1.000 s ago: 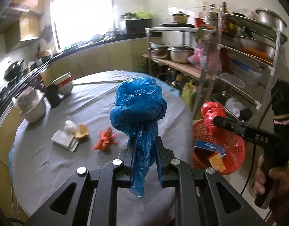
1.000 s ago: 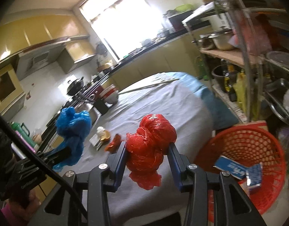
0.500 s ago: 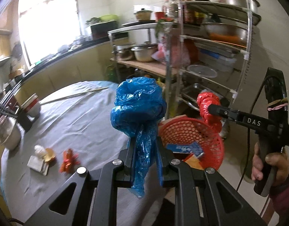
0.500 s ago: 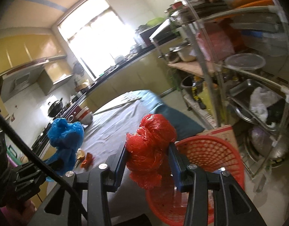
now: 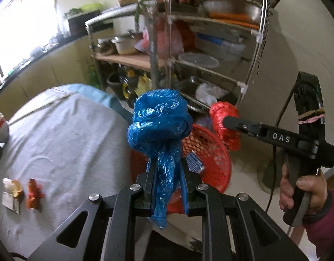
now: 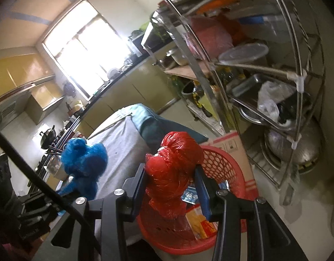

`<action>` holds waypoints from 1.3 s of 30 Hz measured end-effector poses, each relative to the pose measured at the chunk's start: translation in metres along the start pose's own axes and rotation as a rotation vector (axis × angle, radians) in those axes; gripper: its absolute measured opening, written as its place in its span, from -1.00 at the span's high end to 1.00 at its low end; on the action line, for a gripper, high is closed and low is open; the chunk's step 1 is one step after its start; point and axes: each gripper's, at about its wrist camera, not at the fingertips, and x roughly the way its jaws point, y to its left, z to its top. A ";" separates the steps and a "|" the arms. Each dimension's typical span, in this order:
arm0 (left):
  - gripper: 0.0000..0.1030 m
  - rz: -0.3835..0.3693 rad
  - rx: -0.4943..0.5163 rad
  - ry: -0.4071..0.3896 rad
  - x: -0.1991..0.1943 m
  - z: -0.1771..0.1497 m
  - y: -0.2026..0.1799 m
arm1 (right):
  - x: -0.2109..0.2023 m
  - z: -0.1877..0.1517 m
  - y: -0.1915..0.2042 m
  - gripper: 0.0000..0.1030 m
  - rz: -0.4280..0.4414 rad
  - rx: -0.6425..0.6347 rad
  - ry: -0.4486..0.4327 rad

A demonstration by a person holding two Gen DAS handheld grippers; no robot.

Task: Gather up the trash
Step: 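Carry both bags to the orange basket and open both tools over it, then move both tools back over the table toward the orange wrapper and peel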

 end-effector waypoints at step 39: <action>-0.19 0.256 -0.239 -0.066 -0.065 -0.073 0.121 | 0.044 -0.014 0.070 -0.24 0.114 -0.027 0.104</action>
